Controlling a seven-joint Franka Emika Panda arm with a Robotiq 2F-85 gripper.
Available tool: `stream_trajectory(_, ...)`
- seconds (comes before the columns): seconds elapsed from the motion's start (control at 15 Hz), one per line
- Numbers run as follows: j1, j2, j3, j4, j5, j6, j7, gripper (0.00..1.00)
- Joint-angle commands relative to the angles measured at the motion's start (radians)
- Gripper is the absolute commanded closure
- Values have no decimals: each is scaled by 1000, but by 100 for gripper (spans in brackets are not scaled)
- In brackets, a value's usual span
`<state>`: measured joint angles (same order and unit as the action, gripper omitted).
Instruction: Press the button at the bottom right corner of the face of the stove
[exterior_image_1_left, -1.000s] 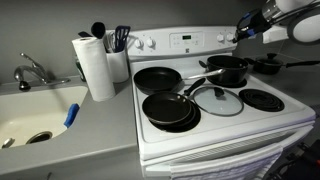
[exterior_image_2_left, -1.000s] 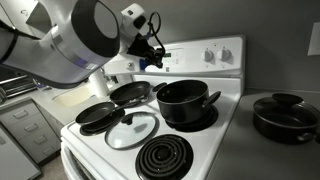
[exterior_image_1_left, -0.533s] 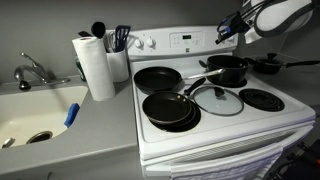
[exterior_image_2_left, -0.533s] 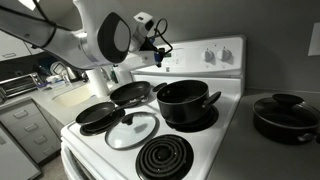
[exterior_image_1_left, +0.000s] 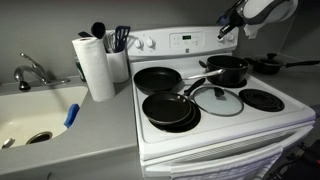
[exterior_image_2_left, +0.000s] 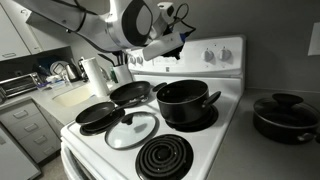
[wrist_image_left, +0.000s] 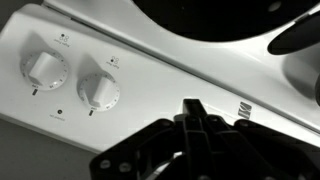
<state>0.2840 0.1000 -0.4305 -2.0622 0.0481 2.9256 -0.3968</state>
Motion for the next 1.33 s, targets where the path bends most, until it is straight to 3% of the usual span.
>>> stream_trajectory(0.0, -49, 107, 35, 131, 126, -38, -150, 100)
stream_trajectory(0.67, -154, 248, 125, 358, 309, -207, -340, 100)
stream_trajectory(1.0, -173, 290, 163, 428, 360, -258, -386, 100)
stream_trajectory(1.07, -284, 286, 293, 427, 265, -239, -325, 100)
stream_trajectory(1.27, -337, 324, 372, 454, 204, -217, -282, 100)
